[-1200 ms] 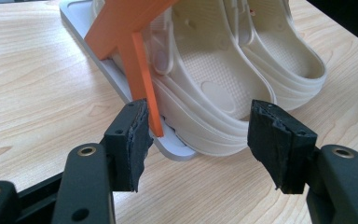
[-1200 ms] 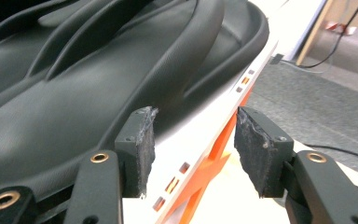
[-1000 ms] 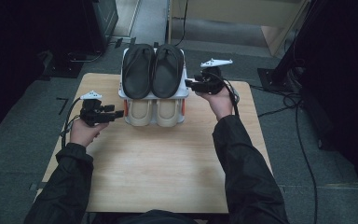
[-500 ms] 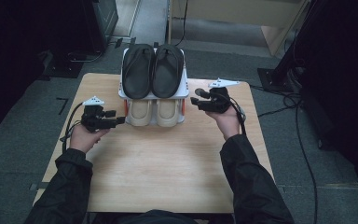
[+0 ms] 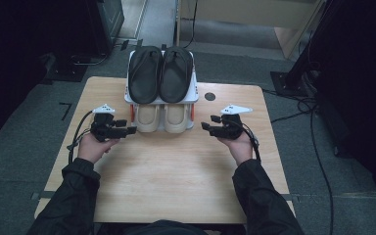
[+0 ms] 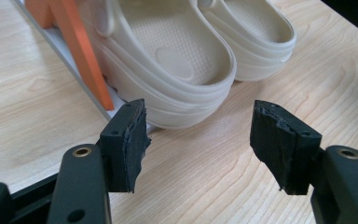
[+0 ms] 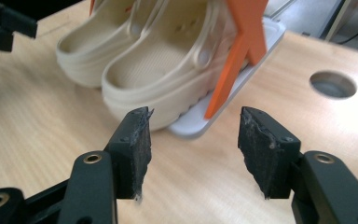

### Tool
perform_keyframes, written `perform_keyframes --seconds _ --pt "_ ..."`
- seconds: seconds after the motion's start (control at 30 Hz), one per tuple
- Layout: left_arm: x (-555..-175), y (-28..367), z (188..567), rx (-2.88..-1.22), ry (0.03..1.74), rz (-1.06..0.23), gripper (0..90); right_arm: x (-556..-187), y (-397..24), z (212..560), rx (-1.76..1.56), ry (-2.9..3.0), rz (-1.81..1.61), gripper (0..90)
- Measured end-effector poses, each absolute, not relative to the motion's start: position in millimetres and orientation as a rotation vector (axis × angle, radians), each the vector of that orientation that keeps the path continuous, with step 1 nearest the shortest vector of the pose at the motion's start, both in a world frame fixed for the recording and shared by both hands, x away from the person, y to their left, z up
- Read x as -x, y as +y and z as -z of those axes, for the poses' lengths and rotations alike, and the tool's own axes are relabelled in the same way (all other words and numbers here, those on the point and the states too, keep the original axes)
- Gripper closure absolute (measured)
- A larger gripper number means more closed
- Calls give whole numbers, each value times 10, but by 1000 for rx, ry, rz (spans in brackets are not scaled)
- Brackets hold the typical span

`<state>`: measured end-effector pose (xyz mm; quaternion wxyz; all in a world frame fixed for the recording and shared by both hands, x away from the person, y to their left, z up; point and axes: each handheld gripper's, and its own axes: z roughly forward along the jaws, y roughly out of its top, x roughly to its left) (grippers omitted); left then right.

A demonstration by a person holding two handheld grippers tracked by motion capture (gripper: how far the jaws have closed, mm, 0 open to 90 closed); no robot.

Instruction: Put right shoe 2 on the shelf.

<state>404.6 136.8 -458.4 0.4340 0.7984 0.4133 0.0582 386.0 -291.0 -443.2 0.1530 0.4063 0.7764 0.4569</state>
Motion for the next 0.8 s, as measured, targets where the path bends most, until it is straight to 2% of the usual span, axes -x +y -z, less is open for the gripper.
perform_keyframes --seconds 0.3,0.6,0.8 --pt "-3999 1316 4628 -2006 983 -175 355 -3655 -2902 4698 -1169 2279 -1271 396" --pt "-4026 1379 4642 -1964 1010 -164 325 -3693 -2798 4754 -1149 2265 -1221 323" --pt "-4029 1308 4693 -1970 1021 -150 268 -3721 -2830 4776 -1156 2271 -1218 292"
